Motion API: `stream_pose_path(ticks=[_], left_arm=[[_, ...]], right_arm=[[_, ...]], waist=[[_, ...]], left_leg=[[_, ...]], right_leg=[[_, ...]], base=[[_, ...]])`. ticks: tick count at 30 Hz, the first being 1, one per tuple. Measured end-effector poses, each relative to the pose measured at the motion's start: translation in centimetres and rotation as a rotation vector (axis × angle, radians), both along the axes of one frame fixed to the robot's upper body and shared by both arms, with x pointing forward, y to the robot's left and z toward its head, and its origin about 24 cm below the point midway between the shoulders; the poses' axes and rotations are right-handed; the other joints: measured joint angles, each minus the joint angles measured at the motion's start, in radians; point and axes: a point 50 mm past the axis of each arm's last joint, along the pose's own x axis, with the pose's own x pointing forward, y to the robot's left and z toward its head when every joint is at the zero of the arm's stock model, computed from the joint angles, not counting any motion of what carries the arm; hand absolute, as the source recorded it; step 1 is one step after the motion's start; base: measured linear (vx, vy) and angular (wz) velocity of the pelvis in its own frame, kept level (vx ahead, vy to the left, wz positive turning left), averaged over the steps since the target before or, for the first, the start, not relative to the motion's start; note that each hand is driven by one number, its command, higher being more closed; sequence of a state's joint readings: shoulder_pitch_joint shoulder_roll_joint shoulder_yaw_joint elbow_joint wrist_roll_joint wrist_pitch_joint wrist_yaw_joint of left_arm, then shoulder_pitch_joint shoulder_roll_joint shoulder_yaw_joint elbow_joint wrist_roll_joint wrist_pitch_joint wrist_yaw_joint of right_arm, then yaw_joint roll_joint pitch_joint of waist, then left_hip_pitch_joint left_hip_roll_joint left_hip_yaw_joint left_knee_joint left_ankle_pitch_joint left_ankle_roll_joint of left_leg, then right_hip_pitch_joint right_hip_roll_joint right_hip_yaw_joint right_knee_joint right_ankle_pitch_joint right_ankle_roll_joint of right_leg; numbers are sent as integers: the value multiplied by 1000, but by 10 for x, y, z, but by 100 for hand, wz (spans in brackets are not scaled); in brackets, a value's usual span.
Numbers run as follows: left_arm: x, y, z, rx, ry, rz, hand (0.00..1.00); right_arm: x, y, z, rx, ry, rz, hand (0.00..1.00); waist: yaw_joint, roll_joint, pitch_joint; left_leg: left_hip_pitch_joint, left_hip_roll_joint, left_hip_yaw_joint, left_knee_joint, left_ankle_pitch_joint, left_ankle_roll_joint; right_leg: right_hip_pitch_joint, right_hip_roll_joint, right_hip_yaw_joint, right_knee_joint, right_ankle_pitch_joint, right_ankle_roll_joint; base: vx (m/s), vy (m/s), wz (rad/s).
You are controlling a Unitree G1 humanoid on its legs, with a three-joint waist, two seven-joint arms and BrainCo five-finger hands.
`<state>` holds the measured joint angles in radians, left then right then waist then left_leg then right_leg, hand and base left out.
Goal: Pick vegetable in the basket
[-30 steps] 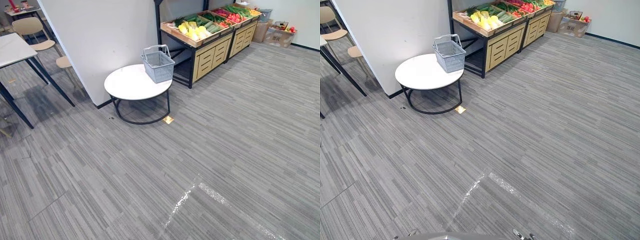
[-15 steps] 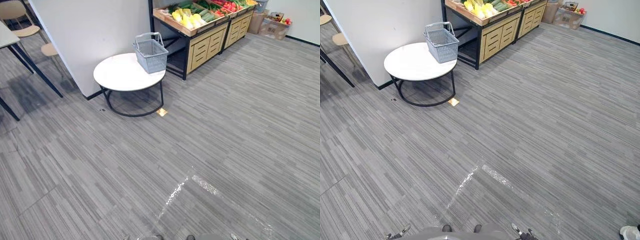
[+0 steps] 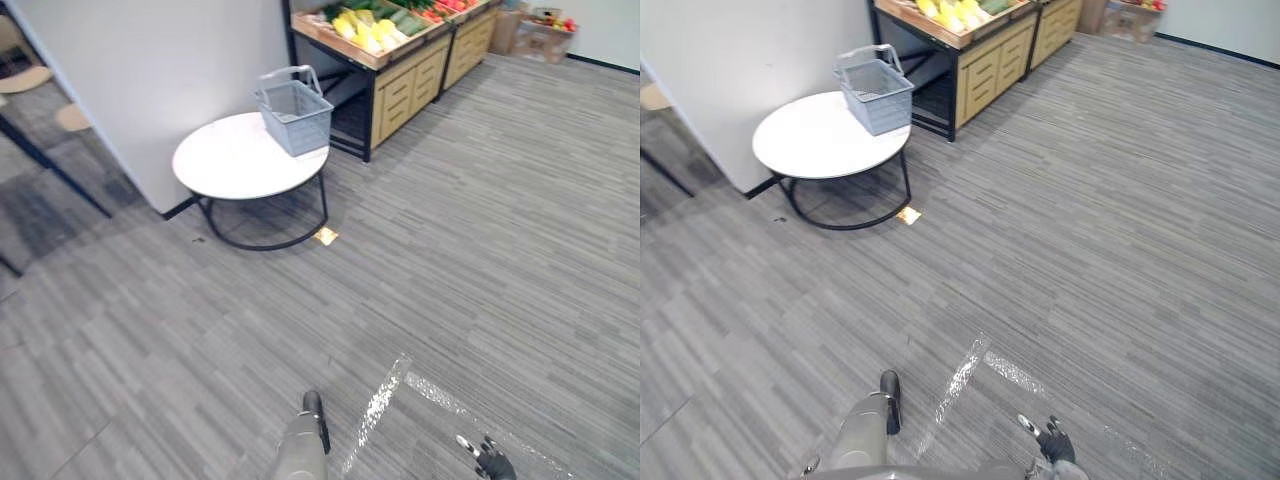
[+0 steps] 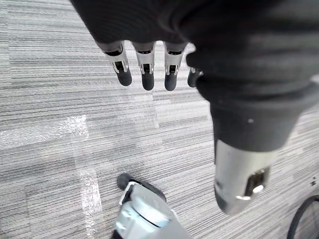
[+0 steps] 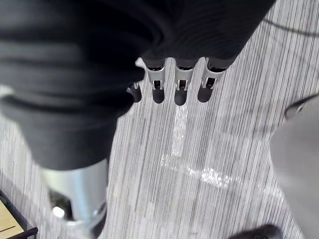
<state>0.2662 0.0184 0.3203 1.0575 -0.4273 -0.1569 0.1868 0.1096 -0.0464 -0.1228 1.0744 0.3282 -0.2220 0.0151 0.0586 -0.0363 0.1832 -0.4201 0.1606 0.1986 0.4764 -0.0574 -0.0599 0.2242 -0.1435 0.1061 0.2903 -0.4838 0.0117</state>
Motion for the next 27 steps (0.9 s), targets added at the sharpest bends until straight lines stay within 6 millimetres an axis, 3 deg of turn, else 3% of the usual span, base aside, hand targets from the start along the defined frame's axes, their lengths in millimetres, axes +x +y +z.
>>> stream_pose_path(ticks=[1, 2, 4, 5, 7, 9, 10, 13, 14, 16, 17, 19, 20, 21, 22, 23, 24, 25, 26, 27], left_arm=[[0, 3, 0, 3, -3, -10, 0], [1, 6, 0, 0, 1, -30, 0], [5, 9, -1, -20, 24, -100, 0], [6, 11, -1, -19, 32, -118, 0], [15, 15, -1, 11, 52, -246, 0], [20, 15, 0, 20, 47, -291, 0], [28, 14, 1, 40, 18, -315, 0], [48, 13, 4, 75, -41, -329, 0], [60, 11, 6, 78, -78, -324, 0], [80, 5, 10, 85, -146, -306, 0], [94, 0, 13, 83, -210, -269, 0], [114, -5, 20, 75, -299, -217, 0], [125, -14, 23, 54, -361, -173, 0], [128, -18, 25, 47, -390, -153, 0], [129, -21, 25, 35, -395, -135, 0], [133, -28, 25, 13, -412, -106, 0], [137, -33, 26, 3, -429, -90, 0], [137, -35, 26, -1, -435, -79, 0], [132, -39, 24, -13, -425, -53, 0], [126, -40, 22, -17, -408, -33, 0]], right_arm=[[2, 10, -1, 33, -7, -9, 0], [3, 12, 0, 48, -22, -27, 0], [-2, 6, -3, 44, 7, -79, 0], [-3, 5, -4, 45, 15, -87, 0], [3, 7, -3, 53, -4, -40, 0], [3, 5, -2, 45, -9, -19, 0], [5, 0, 0, 13, -21, -7, 0], [8, -3, 1, -8, -39, -2, 0], [12, -3, 4, -12, -64, -4, 0], [20, -5, 9, -29, -119, -8, 0], [23, -7, 11, -42, -145, -9, 0], [23, -7, 13, -53, -163, -14, 0], [22, -8, 14, -59, -170, -15, 0], [20, -8, 14, -59, -168, -14, 0], [22, -7, 15, -57, -176, -17, 0], [27, -11, 18, -73, -192, -6, 0], [30, -12, 19, -76, -201, -3, 0], [32, -12, 19, -74, -202, -3, 0], [35, -12, 19, -70, -195, 1, 0], [37, -9, 19, -60, -188, 10, 0]], waist=[[2, -25, -16], [-4, -31, -19], [-13, -40, -27], [-14, -45, -29], [-29, -46, -29], [-36, -46, -30], [-38, -30, -25], [-60, -19, -22], [-71, -11, -18], [-93, 8, -8], [-109, 14, -4], [-111, 13, -2], [-114, 11, -1], [-116, 6, -2], [-118, 4, 0], [-119, 31, 11], [-124, 39, 12], [-128, 46, 13], [-127, 62, 8], [-126, 65, 6]], left_leg=[[-14, -15, 15, 51, -55, 32], [-15, -41, 19, 75, -91, 49], [26, -113, 40, 125, -173, 105], [45, -135, 45, 125, -192, 113], [168, -186, 65, 79, -270, 120], [250, -203, 67, 18, -275, 122], [361, -209, 73, -74, -262, 128], [502, -197, 70, -197, -251, 126], [550, -181, 70, -239, -251, 126], [616, -149, 67, -298, -252, 126], [655, -132, 65, -334, -252, 125], [704, -118, 63, -360, -253, 123], [740, -117, 47, -360, -263, 107], [762, -119, 17, -353, -278, 83], [781, -113, -8, -344, -293, 70], [795, -93, -37, -325, -301, 63], [794, -76, -78, -286, -282, 48], [801, -58, -101, -251, -261, 37], [806, -28, -111, -203, -226, 19], [803, -14, -123, -152, -191, 15]], right_leg=[[-1, -9, 41, 21, 31, 6], [-12, -21, 49, 64, 63, 8], [-30, -77, 56, 212, 164, 75], [-47, -92, 57, 273, 197, 91], [-217, -130, 39, 683, 425, 186], [-298, -154, -36, 823, 398, 138], [-364, -152, -129, 883, 342, 62], [-448, -112, -250, 798, 271, 33], [-503, -83, -290, 721, 243, 19], [-573, -48, -360, 548, 244, 17], [-603, -38, -412, 386, 260, 28], [-614, -11, -431, 90, 360, 33], [-601, 8, -397, -116, 435, 58], [-589, 13, -351, -182, 440, 65], [-585, 16, -325, -173, 508, 59], [-593, 25, -325, -101, 551, 50], [-619, 18, -332, 10, 551, 45], [-622, 17, -348, 80, 532, 0], [-619, 36, -361, 154, 466, -39], [-612, 51, -362, 196, 420, -51]], base=[[637, 353, -23], [629, 341, 13], [605, 365, 35], [563, 325, 25], [580, 286, -2], [459, 193, -20], [468, 160, -22], [452, 70, -11], [468, -10, -4], [501, -36, 4], [462, -79, 14], [549, -148, 18], [557, -198, 31], [711, -263, 39], [507, -187, 36], [632, -253, 40], [618, -280, 43], [616, -295, 29], [640, -281, 1], [746, -279, -22]])
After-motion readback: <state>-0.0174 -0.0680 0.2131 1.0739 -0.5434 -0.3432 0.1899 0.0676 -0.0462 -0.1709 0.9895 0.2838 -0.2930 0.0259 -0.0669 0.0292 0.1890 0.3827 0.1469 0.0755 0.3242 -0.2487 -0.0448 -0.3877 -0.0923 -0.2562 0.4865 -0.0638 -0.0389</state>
